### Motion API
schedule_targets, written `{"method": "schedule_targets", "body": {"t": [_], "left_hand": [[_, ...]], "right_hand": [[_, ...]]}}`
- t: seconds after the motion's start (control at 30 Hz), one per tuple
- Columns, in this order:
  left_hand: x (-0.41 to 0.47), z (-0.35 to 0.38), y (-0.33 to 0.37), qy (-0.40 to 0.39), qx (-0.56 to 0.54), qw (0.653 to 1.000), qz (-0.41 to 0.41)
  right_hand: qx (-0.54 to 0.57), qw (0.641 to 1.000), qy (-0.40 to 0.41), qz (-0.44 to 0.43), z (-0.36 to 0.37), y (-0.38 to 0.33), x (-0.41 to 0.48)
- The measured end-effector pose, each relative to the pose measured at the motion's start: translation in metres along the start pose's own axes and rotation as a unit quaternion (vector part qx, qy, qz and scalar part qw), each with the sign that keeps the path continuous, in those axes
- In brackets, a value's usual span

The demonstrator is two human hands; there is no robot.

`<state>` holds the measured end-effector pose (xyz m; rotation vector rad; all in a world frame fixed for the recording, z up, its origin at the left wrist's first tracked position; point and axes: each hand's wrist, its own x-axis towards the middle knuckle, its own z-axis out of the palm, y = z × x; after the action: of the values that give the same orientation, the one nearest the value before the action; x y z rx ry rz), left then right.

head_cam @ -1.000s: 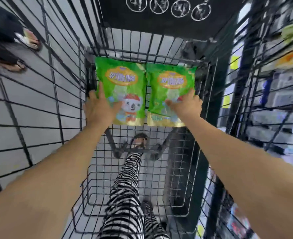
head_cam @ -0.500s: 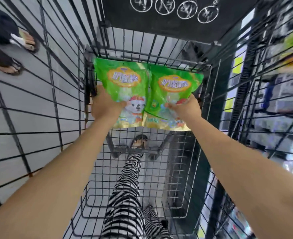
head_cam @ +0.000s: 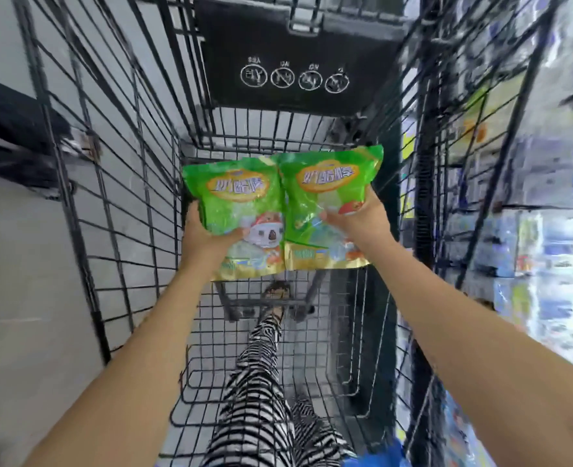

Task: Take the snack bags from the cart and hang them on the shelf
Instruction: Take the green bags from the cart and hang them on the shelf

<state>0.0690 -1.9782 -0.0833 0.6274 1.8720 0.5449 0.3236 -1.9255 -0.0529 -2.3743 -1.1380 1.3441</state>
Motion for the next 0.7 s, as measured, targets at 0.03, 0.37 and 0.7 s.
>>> {"method": "schedule_targets", "body": {"t": [0.03,0.37,0.7], "left_hand": [[-0.008,-0.005,0.007,-0.007,-0.005,1.0,0.015],[-0.113,-0.038,0.084,-0.01,0.054,0.988,0.143],[-0.258,0.011,0.098,-0.117,0.059,0.952,0.276]], "right_hand": [[0.003,1.0,0.005,-0.012,-0.008,-0.007,-0.012],[0.008,0.987,0.096,-0.13,-0.104,-0.043,-0.143],[0.208,0.947,0.228,-0.095,-0.19,0.087,-0.286]]}}
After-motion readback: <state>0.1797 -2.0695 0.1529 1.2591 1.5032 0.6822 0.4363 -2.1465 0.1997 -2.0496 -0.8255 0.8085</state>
